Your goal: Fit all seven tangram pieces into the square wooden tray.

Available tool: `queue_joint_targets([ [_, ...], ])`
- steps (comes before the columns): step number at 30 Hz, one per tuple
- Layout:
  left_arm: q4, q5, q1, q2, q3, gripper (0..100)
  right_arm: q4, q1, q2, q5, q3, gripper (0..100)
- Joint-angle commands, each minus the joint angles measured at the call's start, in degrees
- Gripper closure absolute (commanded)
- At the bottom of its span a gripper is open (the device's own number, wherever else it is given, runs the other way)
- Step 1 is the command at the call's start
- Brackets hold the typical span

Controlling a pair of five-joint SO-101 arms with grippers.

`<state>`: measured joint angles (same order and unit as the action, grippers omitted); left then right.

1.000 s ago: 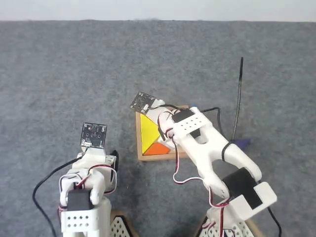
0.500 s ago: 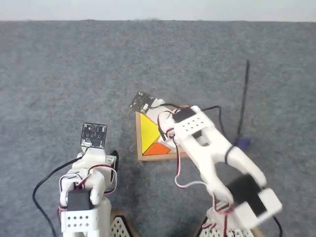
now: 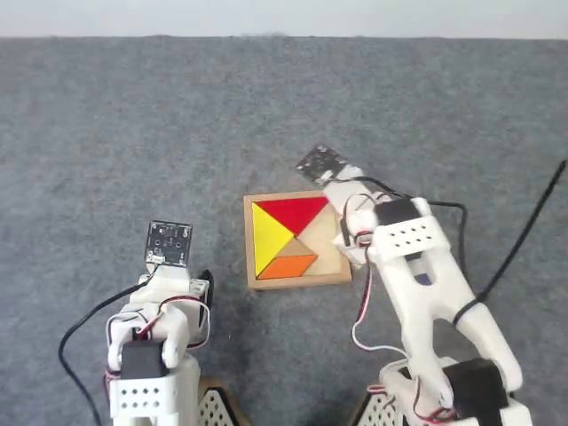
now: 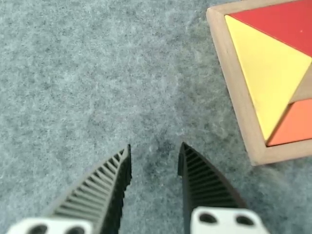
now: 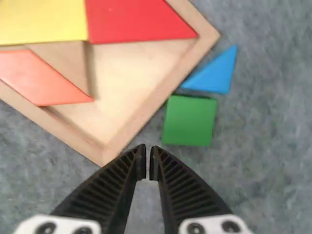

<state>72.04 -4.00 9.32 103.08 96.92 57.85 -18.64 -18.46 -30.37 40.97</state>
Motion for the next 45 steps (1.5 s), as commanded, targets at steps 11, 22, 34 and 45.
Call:
queue_joint_targets([
  [11,0.5,-0.4,0.0,1.6,-0.5,85,-3.9,4.5,-2.1,0.6,-0.5,83.4],
  [22,0.5,-0.4,0.0,1.6,-0.5,85,-5.0,4.1,14.3,-3.4,-7.4,73.0],
  [34,0.5,-0.4,0.0,1.6,-0.5,85,-4.9,4.0,25.6,-5.7,-12.7,72.8],
  [45,0.5,-0.4,0.0,1.6,-0.5,85,-2.9,4.5,28.0,-2.5,-16.2,83.5],
])
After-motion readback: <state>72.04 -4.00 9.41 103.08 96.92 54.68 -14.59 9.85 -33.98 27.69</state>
